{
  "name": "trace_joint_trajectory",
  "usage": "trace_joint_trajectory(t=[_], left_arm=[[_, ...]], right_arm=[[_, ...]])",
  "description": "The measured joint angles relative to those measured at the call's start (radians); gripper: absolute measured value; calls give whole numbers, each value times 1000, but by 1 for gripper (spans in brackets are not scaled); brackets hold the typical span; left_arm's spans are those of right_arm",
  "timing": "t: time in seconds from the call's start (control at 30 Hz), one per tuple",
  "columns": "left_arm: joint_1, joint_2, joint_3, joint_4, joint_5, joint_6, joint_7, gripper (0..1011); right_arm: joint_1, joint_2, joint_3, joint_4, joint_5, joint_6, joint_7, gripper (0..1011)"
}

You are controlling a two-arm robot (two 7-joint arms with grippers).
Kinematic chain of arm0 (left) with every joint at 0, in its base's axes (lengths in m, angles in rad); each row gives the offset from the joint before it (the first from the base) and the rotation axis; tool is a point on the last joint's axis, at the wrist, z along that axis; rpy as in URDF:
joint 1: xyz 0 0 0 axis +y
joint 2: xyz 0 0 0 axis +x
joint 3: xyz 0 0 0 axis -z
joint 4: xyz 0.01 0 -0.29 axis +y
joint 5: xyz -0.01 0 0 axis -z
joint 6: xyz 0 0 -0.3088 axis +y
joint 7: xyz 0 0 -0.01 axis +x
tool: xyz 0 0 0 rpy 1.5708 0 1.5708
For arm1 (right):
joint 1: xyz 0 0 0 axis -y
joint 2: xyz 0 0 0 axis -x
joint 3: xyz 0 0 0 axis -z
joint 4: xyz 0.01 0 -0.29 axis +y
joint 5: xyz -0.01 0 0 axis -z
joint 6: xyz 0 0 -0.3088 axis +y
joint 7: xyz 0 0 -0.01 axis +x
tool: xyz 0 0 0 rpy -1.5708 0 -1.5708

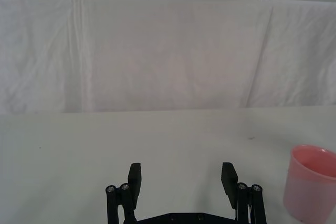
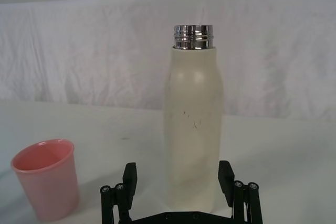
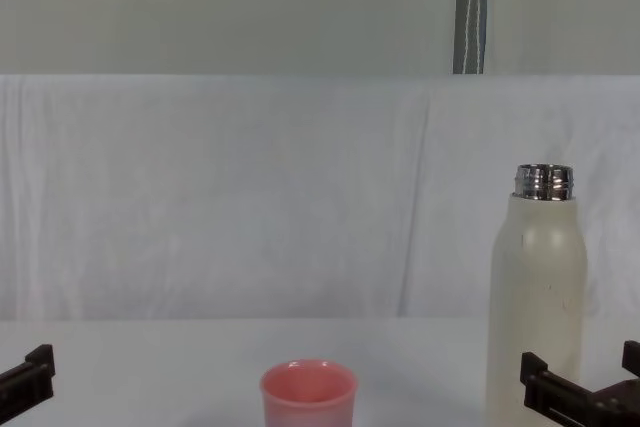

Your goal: Grasp the thermos with one hand and pour water into the cup lid.

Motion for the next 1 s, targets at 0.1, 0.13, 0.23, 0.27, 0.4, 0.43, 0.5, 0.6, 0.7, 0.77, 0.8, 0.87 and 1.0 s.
trace_joint_trajectory(t=[0.1,0.13,0.23,0.27,0.4,0.43,0.5,0.6,0.7,0.77,0.8,0.87,1.0], left_arm=[[0,0,0,0,0,0,0,1001],[0,0,0,0,0,0,0,1001],[0,0,0,0,0,0,0,1001],[0,0,0,0,0,0,0,1001],[0,0,0,0,0,0,0,1001],[0,0,0,0,0,0,0,1001],[0,0,0,0,0,0,0,1001],[0,0,0,0,0,0,0,1001],[0,0,0,0,0,0,0,1001],[0,0,0,0,0,0,0,1001],[0,0,0,0,0,0,0,1001],[0,0,0,0,0,0,0,1001],[0,0,0,0,0,0,0,1001]], right_arm=[[10,-8,7,17,-4,-7,10,1000],[16,-11,10,25,-7,-9,16,1000],[26,-13,14,39,-15,-11,25,1000],[32,-14,17,45,-20,-12,31,1000],[50,-16,23,64,-34,-14,42,1000],[54,-16,24,68,-36,-14,45,1000],[66,-17,27,79,-41,-14,51,1000],[83,-18,31,97,-42,-14,62,1000],[100,-20,33,116,-41,-14,72,1000],[109,-22,34,127,-39,-14,77,1000],[117,-24,36,136,-35,-14,80,1000],[125,-26,37,146,-33,-16,84,1000],[147,-29,38,174,-32,-23,88,1000]])
